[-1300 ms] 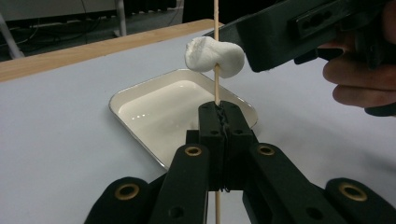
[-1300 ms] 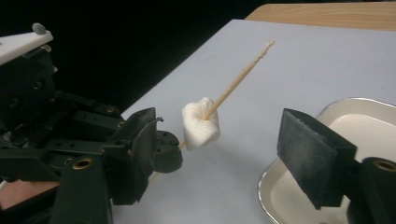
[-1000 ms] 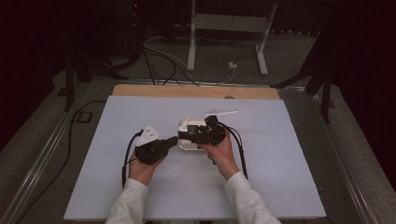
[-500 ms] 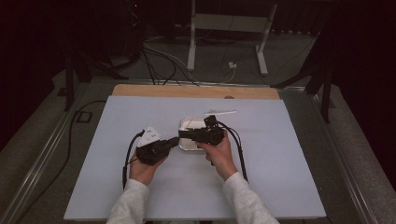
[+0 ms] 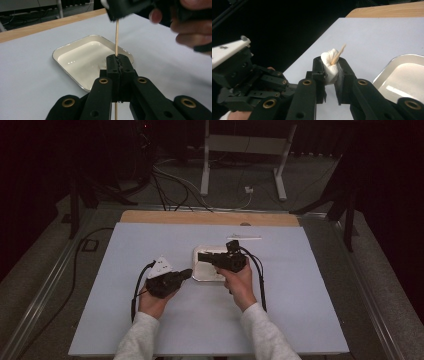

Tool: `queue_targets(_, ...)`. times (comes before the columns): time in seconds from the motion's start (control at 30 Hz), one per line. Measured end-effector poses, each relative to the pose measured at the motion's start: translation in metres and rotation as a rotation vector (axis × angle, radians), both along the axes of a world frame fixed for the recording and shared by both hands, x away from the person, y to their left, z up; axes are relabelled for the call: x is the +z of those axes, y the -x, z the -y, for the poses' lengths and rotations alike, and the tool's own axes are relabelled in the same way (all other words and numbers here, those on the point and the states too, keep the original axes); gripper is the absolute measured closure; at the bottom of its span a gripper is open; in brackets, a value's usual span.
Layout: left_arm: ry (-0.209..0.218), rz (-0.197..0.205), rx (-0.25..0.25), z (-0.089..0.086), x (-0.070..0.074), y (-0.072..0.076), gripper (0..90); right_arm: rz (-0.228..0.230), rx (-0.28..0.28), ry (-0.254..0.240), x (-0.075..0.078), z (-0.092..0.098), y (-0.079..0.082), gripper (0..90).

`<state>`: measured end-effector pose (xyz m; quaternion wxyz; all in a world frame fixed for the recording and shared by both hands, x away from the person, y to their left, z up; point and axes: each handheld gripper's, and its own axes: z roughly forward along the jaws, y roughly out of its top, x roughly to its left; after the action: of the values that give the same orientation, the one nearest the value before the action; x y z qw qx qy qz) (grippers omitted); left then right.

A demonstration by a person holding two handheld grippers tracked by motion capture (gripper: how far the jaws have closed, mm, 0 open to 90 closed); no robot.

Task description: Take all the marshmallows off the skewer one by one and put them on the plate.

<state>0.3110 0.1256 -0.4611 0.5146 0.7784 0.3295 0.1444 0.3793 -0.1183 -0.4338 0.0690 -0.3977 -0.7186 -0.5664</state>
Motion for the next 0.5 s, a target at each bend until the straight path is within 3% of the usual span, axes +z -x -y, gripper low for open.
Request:
queue_targets(0.17, -0.014, 0.007, -0.012, 0.001, 0.001, 0.001, 90.0, 0.017, -0.036, -0.01, 0.007, 0.014, -0.002, 80.6)
queue_targets(0.27, -0.018, 0.006, -0.015, 0.002, 0.0, 0.001, 90.0, 0.039, -0.044, 0.011, 0.008, 0.014, -0.001, 80.6)
queue_targets(0.5, -0.005, 0.012, -0.023, -0.003, 0.001, 0.0, 90.0, 0.04, -0.062, -0.012, 0.01, 0.017, -0.003, 80.6)
